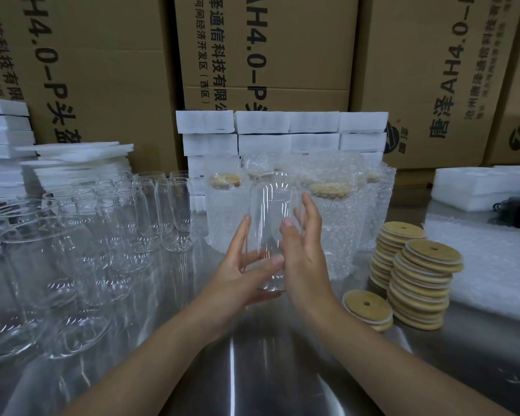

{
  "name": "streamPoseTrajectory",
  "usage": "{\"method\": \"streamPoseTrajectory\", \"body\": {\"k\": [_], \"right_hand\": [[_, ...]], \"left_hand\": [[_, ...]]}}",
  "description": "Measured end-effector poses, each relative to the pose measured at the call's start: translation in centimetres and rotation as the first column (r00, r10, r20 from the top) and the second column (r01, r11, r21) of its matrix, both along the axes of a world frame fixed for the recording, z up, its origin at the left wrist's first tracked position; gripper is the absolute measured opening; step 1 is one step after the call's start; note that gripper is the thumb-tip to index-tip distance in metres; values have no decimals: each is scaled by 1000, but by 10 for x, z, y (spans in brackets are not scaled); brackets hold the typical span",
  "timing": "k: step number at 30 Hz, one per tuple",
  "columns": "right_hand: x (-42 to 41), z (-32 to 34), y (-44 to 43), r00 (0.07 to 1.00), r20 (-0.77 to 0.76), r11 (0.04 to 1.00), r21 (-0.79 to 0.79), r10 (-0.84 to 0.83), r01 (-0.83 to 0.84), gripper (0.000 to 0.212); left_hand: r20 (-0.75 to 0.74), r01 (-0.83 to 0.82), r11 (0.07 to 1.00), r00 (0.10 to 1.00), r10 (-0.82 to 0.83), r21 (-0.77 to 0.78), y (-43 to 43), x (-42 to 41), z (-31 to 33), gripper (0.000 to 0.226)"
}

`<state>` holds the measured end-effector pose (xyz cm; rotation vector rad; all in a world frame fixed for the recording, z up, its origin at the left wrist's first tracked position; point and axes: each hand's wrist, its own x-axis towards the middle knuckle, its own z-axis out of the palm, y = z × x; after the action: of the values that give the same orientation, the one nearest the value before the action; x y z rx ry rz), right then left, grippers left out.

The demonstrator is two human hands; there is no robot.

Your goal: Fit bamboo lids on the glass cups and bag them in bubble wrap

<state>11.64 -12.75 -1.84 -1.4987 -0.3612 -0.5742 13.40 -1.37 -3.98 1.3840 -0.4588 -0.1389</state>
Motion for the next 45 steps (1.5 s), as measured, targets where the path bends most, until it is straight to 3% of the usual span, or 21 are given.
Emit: {"method": "streamPoseTrajectory", "body": {"k": [3,8,13,17,21,25,30,37,42,45], "right_hand": [[3,1,-4,998,-60,996,87,37,-32,44],[11,5,-10,978,-175,969,236,113,-69,33],[13,7,-12,936,-260,915,383,239,-127,58],[10,8,-11,946,-225,935,319,232,-153,91],[10,1,-9,989,-122,984,169,82,-60,92],[5,-1,-5,999,-36,997,77,-3,6,76],[4,1,-5,999,-36,990,137,30,-25,55],[9,5,-7,989,-97,975,204,113,-91,37],[11,6,-8,972,-114,952,253,207,-173,80],[9,7,-8,952,-142,927,308,269,-216,85]], "left_hand": [[46,-17,999,999,15,48,5,-3,7,108],[64,-24,995,998,18,93,9,-5,10,99],[5,5,996,1000,-6,87,7,-5,10,82],[-22,81,995,997,-80,56,3,-8,7,88],[82,-22,987,997,9,161,0,-12,5,90],[201,-153,954,974,101,259,1,-11,5,110],[244,-234,962,950,195,142,1,-8,4,104],[231,-212,974,954,189,80,3,-5,5,88],[202,-149,988,970,136,50,7,-5,6,83],[145,-108,993,984,101,40,8,-4,6,76]]}}
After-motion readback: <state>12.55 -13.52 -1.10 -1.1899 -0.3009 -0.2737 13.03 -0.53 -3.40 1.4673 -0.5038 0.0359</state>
